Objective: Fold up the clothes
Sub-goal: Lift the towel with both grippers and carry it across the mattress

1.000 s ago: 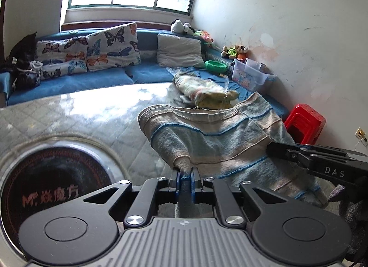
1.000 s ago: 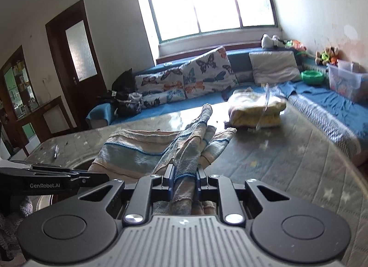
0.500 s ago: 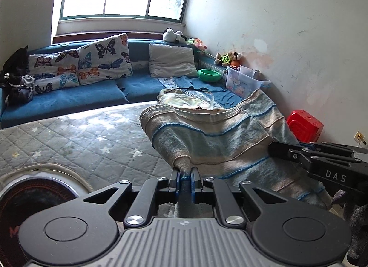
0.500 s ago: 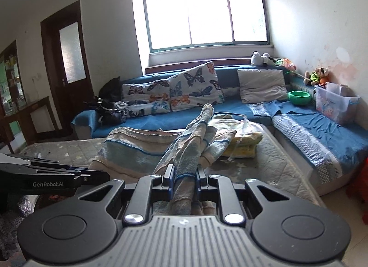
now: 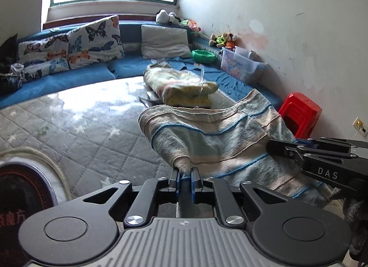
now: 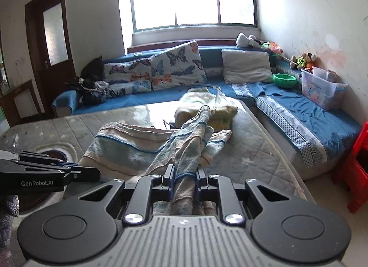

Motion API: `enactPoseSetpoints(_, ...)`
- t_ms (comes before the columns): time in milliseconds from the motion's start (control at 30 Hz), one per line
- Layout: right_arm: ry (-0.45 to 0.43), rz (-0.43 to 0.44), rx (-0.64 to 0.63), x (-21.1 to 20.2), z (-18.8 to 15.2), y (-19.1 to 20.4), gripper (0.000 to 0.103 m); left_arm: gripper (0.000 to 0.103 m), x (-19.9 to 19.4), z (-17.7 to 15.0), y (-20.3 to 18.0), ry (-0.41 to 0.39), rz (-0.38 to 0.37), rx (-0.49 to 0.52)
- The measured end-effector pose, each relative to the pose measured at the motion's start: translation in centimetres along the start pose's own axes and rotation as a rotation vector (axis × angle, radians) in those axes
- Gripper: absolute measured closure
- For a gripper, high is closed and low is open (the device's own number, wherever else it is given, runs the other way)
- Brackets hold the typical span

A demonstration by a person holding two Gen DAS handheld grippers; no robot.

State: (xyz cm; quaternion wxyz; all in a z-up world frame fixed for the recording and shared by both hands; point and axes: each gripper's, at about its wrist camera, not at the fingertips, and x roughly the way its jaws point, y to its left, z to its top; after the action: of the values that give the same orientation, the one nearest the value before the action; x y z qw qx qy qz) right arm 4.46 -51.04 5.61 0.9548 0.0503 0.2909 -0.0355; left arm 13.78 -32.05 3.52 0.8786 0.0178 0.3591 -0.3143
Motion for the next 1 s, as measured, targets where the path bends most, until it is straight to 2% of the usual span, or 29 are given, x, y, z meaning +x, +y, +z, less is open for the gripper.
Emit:
enactPoseSetpoints(400,0.09,-0.052,0.018,3.4,-3.1,-0.8,0.087,0.092,3.0,-2.0,-0.4,0.07,0.013,0.012)
enactPoseSetpoints(667,0.12,-0.068,0.044,4.3,-3.7,-1.4,0.084,0.083,3.4,-2.1,-0.3,0.077,0.028,0.034)
enactPoseSetpoints(733,0.123,-0.073,0.045,4.3,-3.8,-1.4,0.082,0.077,3.5,-2.1,-0.5,0.074,0.04,0.048)
enactPoseSetpoints(800,0.132,-0.087,0.042,4.4,-3.8,-1.5,0.081,0.064,3.5,-2.1,-0.5,0.066,0.06,0.066)
enactPoseSetpoints(1000,0.102,-0.095,0.032,4.1,-3.3,-1.1,0.073,0.055,3.5,-2.2,-0.4,0.067,0.08,0.078)
